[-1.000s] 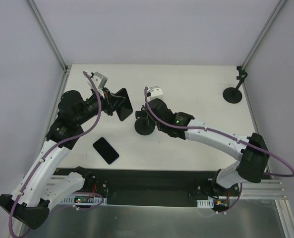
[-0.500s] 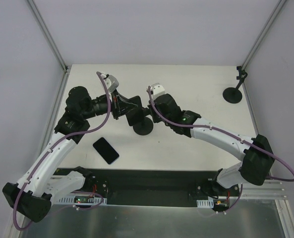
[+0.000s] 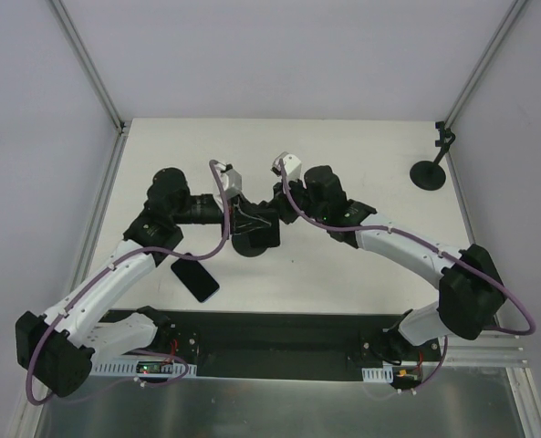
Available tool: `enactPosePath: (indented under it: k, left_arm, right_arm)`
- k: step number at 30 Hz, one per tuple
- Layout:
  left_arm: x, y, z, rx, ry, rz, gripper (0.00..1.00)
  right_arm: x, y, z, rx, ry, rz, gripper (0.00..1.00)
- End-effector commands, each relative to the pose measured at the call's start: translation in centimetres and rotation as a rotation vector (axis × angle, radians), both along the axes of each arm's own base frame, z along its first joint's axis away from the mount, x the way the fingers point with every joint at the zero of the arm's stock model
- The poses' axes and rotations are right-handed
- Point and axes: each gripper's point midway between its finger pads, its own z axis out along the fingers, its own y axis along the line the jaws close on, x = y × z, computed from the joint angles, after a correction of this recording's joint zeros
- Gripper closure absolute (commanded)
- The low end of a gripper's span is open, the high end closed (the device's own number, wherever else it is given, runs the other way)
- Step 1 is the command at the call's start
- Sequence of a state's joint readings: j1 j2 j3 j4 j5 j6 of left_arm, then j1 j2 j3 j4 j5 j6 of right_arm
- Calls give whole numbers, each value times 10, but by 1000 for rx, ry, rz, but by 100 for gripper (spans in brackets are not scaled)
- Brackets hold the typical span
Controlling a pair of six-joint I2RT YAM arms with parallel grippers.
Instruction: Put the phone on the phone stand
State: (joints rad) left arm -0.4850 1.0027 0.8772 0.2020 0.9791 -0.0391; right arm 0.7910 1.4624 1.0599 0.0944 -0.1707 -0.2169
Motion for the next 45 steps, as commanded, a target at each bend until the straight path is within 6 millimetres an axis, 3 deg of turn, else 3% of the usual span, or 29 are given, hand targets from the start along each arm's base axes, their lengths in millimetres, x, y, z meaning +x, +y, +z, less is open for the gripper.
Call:
enactPosePath:
  k: [1,3,9,16,24,36,45]
  left_arm:
    - [-25,-25,13,-35,-205,-190,100]
    - [-22,-31,20,-34,-239,-191,100]
    - [6,-43,2,2,-239,-143,100]
    - [38,-50,-14,26,-229,-99,100]
    - [68,-43,-20,25,-213,-42,100]
    - [82,-46,-16,-2,-179,-110,100]
    - [87,-36,-15,-10,-154,-160,100]
  right_arm:
    - [-24,28,12,143,36,213,99]
    - [-22,29,12,162,44,223,99]
    - [-15,20,7,182,51,188,99]
    - [-21,9,14,202,31,188,99]
    - [-22,7,14,218,37,201,99]
    - [-30,12,15,233,45,257,99]
    - [-35,13,14,253,76,315,99]
